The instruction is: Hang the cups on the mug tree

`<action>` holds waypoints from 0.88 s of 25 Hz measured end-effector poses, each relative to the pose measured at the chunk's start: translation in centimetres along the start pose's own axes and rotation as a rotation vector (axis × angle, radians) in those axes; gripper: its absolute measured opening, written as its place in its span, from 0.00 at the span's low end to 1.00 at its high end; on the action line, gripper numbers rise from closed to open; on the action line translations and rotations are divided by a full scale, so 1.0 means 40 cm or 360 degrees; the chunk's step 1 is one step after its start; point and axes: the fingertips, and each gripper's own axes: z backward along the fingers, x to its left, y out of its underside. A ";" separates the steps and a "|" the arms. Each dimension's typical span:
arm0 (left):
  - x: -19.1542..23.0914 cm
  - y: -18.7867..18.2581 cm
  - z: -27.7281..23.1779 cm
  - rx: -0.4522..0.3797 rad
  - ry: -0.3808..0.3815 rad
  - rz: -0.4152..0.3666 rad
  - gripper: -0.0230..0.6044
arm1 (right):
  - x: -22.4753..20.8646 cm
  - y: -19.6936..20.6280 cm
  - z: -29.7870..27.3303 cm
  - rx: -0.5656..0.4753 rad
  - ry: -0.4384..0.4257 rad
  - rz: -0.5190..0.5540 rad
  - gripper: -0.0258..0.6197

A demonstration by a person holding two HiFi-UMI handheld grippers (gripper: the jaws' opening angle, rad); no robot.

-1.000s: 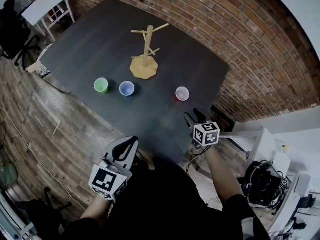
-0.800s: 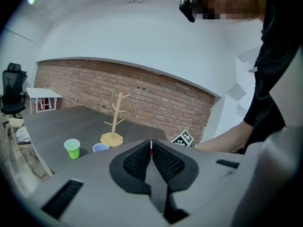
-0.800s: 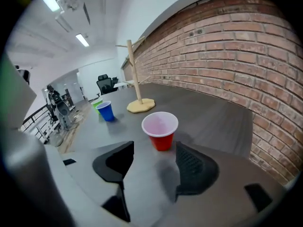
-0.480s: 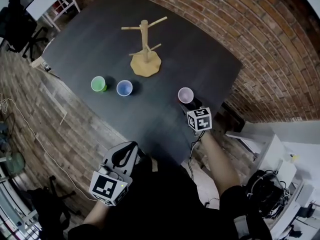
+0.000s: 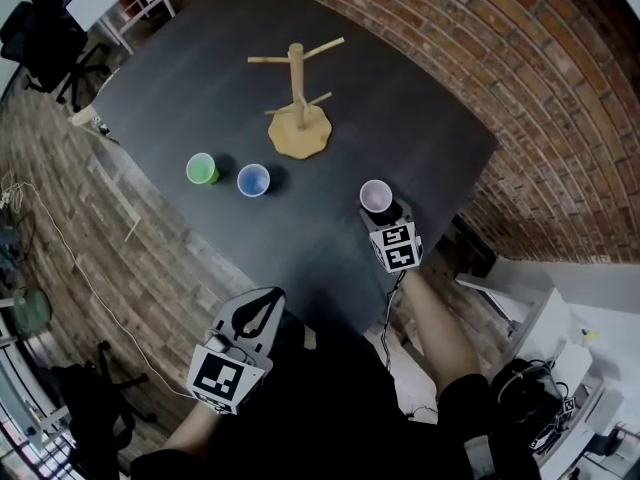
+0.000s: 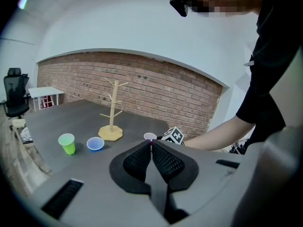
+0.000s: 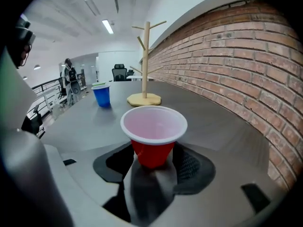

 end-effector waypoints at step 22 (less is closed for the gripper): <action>0.008 -0.007 0.060 -0.0018 0.0012 -0.0027 0.08 | -0.210 -0.389 0.255 -0.0276 0.0425 0.0749 0.46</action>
